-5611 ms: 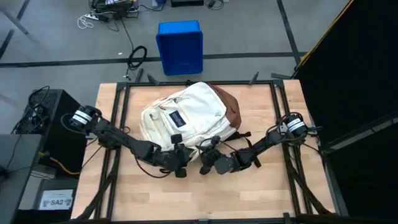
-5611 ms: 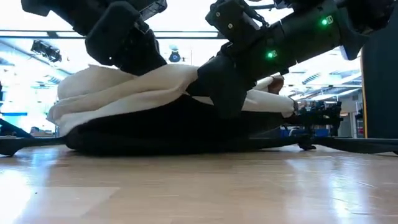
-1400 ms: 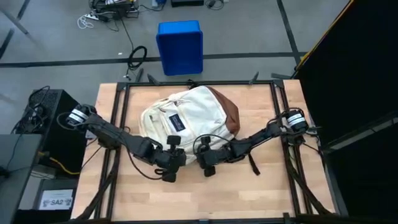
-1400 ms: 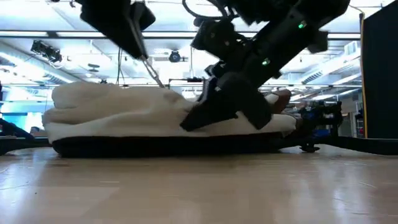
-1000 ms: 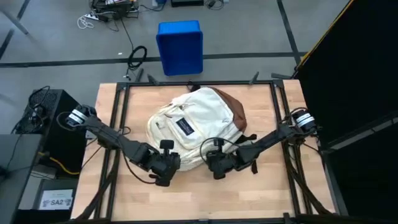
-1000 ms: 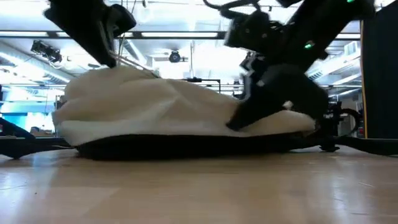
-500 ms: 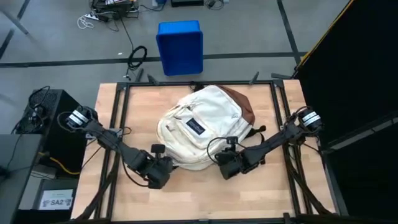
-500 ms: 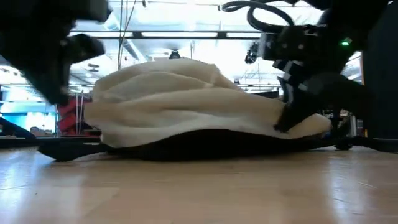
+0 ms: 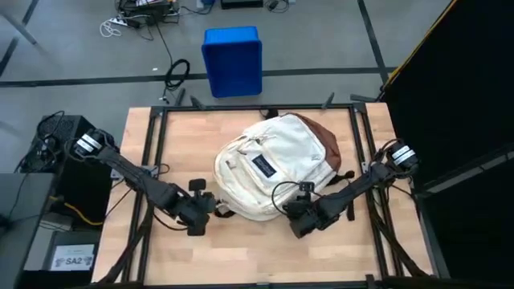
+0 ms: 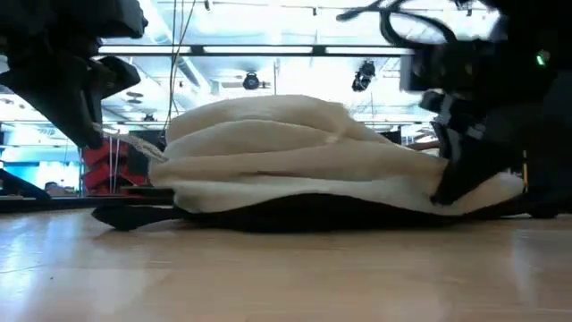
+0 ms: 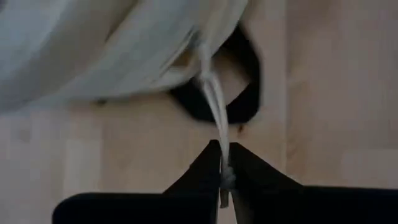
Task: Unpack backpack
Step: Close the white backpack
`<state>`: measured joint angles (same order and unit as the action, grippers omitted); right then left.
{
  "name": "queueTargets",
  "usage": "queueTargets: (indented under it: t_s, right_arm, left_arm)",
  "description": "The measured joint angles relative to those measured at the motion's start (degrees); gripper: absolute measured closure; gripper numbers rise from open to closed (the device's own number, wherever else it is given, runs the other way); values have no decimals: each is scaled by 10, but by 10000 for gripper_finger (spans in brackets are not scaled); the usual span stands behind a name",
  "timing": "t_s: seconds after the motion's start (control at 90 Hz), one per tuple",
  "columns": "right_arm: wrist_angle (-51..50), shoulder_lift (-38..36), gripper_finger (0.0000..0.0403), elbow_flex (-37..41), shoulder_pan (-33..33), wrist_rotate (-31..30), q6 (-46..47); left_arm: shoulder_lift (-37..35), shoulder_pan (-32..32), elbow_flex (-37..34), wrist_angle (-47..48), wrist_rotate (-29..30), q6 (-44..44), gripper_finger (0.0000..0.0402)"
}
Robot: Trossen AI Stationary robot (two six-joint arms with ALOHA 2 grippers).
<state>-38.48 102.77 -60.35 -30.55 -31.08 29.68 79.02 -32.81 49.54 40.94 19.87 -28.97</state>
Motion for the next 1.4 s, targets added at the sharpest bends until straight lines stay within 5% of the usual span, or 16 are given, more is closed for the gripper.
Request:
queueTargets:
  t_s: [0.333, 0.489, 0.678, 0.867, 1.189, 1.3, 1.4]
  right_arm:
    - [-17, -19, 288, -103, -30, 37, -7]
    - [-112, -19, 273, -94, -44, 46, 114]
    - [-282, -18, 321, -54, -55, 54, 298]
    - [-334, -18, 396, -9, 9, 42, 329]
    - [-301, -18, 383, 23, 219, -95, 167]
    - [-164, -25, 398, 24, 286, -108, -5]
    - [29, -41, 399, 24, 332, -34, -187]
  left_arm:
    - [2, 1, 0, -8, -1, 17, 401]
    - [2, 1, 0, -8, -1, 18, 401]
    - [2, 1, 0, -9, -1, 28, 401]
    - [2, 1, 0, -25, -14, 45, 401]
    - [5, -10, 0, -84, -57, 61, 401]
    - [5, -10, 0, -106, -63, 68, 401]
    - [6, -10, 0, -129, -65, 80, 401]
